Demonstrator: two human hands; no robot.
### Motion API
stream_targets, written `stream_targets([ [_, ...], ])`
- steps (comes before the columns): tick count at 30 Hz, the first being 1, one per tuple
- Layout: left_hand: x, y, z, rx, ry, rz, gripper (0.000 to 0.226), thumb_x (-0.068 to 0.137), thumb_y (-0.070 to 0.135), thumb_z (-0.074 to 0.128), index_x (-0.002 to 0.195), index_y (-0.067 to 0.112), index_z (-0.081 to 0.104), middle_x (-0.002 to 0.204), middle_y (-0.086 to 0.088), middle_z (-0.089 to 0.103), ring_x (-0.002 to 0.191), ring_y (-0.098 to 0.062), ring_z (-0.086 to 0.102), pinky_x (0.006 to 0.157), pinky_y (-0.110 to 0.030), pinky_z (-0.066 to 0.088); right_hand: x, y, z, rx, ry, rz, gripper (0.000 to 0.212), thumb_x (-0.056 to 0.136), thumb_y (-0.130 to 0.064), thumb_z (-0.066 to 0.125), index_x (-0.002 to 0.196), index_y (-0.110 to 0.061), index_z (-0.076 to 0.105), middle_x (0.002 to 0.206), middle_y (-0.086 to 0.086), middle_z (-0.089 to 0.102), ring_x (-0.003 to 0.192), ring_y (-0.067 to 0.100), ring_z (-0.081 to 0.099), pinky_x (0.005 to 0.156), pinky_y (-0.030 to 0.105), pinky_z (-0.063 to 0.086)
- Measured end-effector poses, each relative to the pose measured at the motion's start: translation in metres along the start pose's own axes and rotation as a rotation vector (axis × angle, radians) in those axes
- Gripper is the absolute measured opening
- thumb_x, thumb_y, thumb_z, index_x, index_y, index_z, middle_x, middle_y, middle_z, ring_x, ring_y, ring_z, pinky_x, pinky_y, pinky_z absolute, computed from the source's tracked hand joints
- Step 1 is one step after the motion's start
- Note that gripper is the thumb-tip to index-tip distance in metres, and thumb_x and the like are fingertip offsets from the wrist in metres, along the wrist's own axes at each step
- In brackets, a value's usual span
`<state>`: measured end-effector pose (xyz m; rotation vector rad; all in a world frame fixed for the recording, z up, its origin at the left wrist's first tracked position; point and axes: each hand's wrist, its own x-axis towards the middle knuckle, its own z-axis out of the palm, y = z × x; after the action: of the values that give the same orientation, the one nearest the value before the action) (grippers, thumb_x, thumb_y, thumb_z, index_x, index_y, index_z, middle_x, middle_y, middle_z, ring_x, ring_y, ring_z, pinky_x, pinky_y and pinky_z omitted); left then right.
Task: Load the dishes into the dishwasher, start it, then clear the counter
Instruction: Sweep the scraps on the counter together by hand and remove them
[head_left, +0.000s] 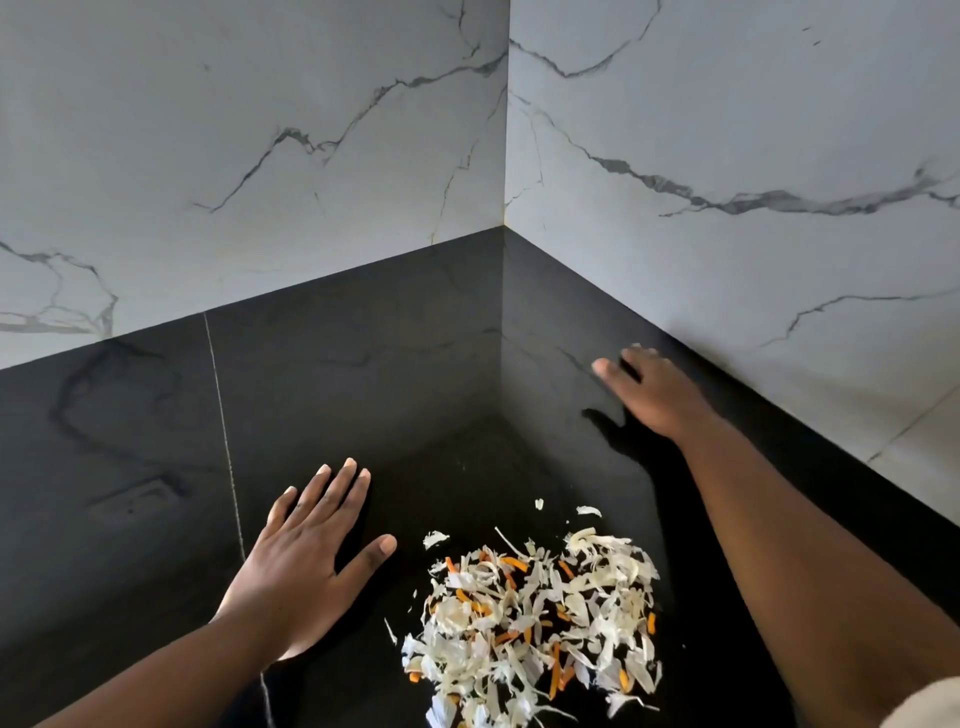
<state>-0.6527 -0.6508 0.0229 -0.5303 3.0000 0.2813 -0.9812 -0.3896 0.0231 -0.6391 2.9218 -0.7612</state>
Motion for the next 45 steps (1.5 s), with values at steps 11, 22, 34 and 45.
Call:
stream_targets([
  [11, -0.001, -0.001, 0.001, -0.017, 0.019, 0.02, 0.102, 0.065, 0.087, -0.017, 0.152, 0.035, -0.008, 0.155, 0.018, -0.019, 0.141, -0.002, -0.025, 0.119, -0.032, -0.011, -0.166, -0.073, 0.008, 0.209, -0.622, -0.451, 0.093, 0.067, -0.093, 0.027, 0.145, -0.043, 0.029, 0.15, -0.029, 0.019, 0.14, -0.011, 0.008, 0.109, 0.018, 0.006],
  [22, -0.001, -0.001, 0.002, -0.011, 0.025, 0.026, 0.106, 0.062, 0.086, -0.021, 0.153, 0.033, -0.006, 0.154, 0.018, -0.02, 0.142, -0.004, -0.024, 0.12, -0.034, -0.009, -0.119, -0.133, 0.024, -0.003, -0.502, -0.353, 0.103, 0.07, -0.091, 0.026, 0.152, -0.031, 0.017, 0.16, -0.01, 0.01, 0.147, 0.01, 0.005, 0.119, 0.044, 0.014],
  [34, -0.003, 0.001, -0.001, -0.05, 0.005, 0.021, 0.102, 0.066, 0.08, -0.021, 0.154, 0.03, -0.005, 0.157, 0.014, -0.017, 0.142, -0.004, -0.023, 0.12, -0.035, -0.01, -0.232, -0.189, 0.019, -0.235, -0.438, -0.599, 0.061, 0.093, -0.06, 0.036, 0.138, -0.021, 0.049, 0.146, -0.006, 0.045, 0.138, 0.015, 0.036, 0.116, 0.034, 0.025],
  [45, -0.001, -0.002, -0.001, -0.088, -0.015, 0.03, 0.066, 0.097, 0.056, 0.007, 0.155, 0.026, -0.001, 0.161, 0.009, -0.012, 0.146, -0.009, -0.018, 0.12, -0.037, -0.009, -0.311, -0.21, 0.121, -0.353, -0.199, -0.354, 0.072, 0.085, -0.069, 0.046, 0.123, -0.01, 0.06, 0.129, 0.007, 0.062, 0.129, 0.03, 0.048, 0.108, 0.05, 0.028],
])
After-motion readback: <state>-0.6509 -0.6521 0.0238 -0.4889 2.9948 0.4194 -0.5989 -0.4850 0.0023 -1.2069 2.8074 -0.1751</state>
